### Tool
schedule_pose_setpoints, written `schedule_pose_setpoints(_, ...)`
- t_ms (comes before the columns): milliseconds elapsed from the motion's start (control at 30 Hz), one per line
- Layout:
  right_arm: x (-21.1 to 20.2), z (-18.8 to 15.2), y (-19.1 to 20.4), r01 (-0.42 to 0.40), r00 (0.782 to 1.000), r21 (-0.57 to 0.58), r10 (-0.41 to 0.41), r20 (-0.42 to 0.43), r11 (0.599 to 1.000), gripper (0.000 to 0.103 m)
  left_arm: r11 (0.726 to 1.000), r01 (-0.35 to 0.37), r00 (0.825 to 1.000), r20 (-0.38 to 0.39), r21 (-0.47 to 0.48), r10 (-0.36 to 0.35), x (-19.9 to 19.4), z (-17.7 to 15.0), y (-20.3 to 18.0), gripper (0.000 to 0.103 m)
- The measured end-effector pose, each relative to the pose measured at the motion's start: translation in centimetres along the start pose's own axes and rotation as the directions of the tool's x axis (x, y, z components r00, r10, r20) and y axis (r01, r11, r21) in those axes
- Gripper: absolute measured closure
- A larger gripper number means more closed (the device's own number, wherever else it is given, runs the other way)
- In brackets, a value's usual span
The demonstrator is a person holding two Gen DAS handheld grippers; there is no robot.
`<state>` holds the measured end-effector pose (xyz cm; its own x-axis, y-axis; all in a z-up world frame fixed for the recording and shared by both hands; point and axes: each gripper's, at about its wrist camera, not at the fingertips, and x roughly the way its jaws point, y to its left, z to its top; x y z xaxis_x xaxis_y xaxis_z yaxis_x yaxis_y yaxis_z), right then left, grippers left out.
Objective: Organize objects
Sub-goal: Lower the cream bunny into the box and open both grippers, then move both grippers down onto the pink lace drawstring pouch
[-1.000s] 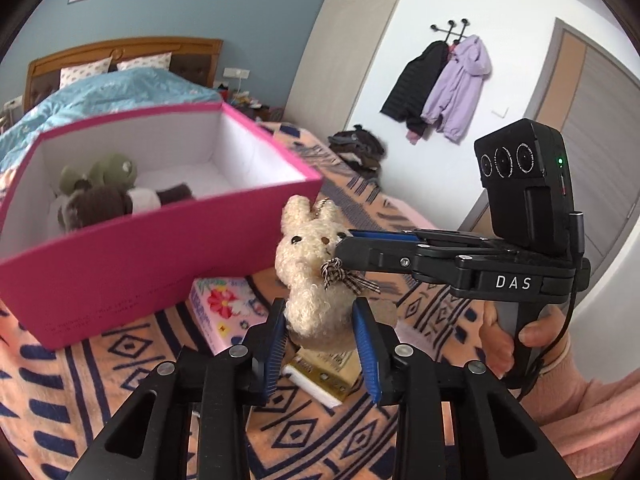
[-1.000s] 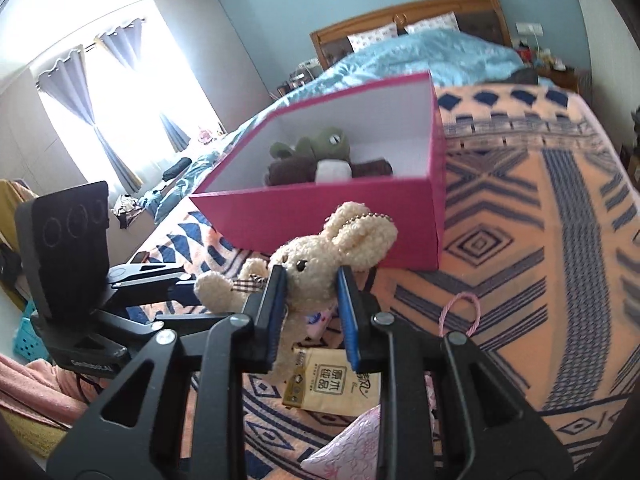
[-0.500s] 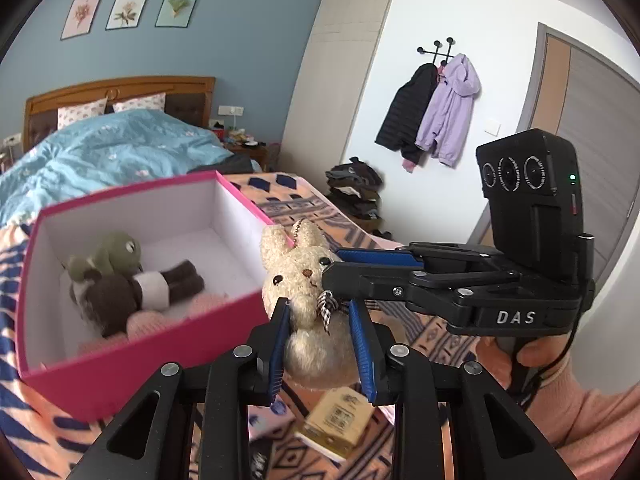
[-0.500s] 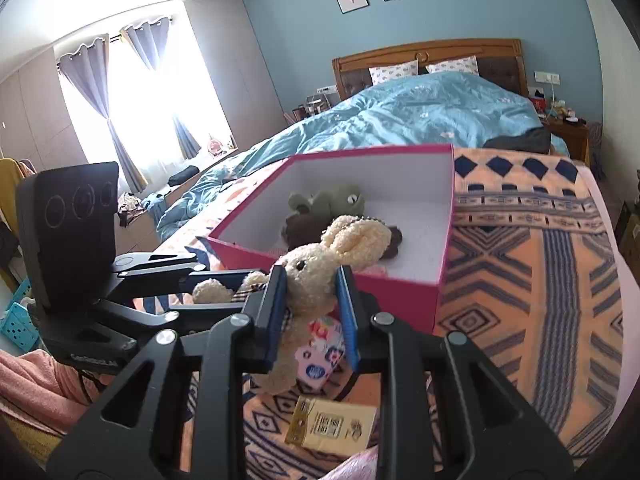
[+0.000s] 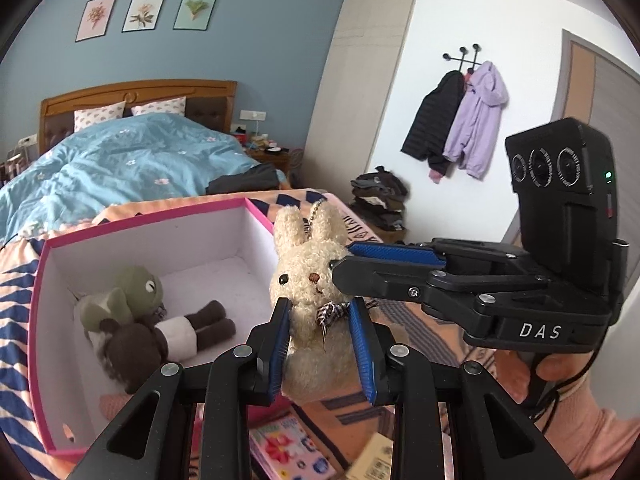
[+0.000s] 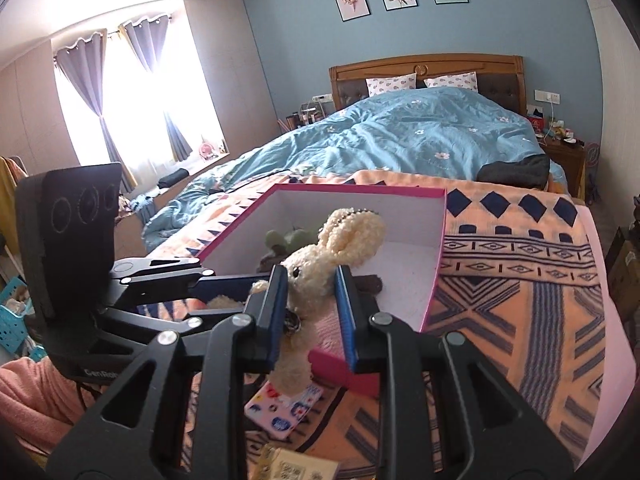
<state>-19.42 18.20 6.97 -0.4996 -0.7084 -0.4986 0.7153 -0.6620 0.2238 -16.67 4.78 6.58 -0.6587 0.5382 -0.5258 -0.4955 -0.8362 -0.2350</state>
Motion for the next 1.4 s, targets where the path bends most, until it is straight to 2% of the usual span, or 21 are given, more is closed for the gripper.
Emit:
schedule_pose_setpoints(200, 2.1, 1.1, -0.8, 0.042, 0.999, -0.034, -0.043, -0.029, 0.999, 0.077, 0.999, -0.031, 0.998, -0.048, -0.034, 0.030, 2.9, 0.9, 1.3, 0.074)
schedule_pose_setpoints(367, 4.1, 1.2, -1.6, 0.061, 0.995, -0.045, -0.065, -0.077, 0.997, 0.077, 0.997, -0.051, 0.993, -0.110, -0.060, 0.044, 5.2, 0.4, 2.1, 0.074)
schedule_pose_setpoints(633, 6.7, -0.1, -3.2, 0.084, 0.985, 0.001, -0.083, -0.148, 0.996, 0.077, 0.994, -0.098, 0.982, -0.166, -0.055, 0.088, 7.1, -0.1, 2.4, 0.074)
schedule_pose_setpoints(767, 6.1, -0.4, -3.6, 0.085, 0.987, 0.029, -0.081, -0.137, 0.996, 0.076, 0.993, -0.105, 0.983, -0.156, -0.059, 0.095, 6.6, -0.3, 2.4, 0.071)
schedule_pose_setpoints(1000, 4.1, -0.9, -3.7, 0.062, 0.994, 0.076, -0.055, -0.092, 0.995, 0.069, 0.993, -0.104, 0.991, -0.090, -0.058, 0.099, 3.9, -1.2, 1.8, 0.050)
schedule_pose_setpoints(1067, 3.2, -1.1, -3.5, 0.052, 0.996, 0.084, -0.045, -0.075, 0.995, 0.062, 0.992, -0.113, 0.991, -0.071, -0.048, 0.109, 2.9, -1.3, 1.4, 0.047)
schedule_pose_setpoints(1167, 1.7, -1.6, -3.0, 0.047, 0.998, 0.088, -0.042, -0.053, 0.995, 0.049, 0.994, -0.099, 0.994, -0.039, -0.036, 0.098, 1.3, -1.7, 0.7, 0.038)
schedule_pose_setpoints(1233, 0.9, -2.1, -3.0, 0.038, 0.999, 0.100, -0.034, -0.041, 0.994, 0.044, 0.997, -0.077, 0.997, -0.019, -0.017, 0.076, 0.3, -2.0, 0.1, 0.032)
schedule_pose_setpoints(1400, -1.0, -4.0, -2.9, 0.022, 0.999, 0.129, -0.016, -0.047, 0.991, 0.043, 0.999, -0.052, 0.999, -0.010, 0.016, 0.052, -0.7, -3.2, -1.3, 0.031)
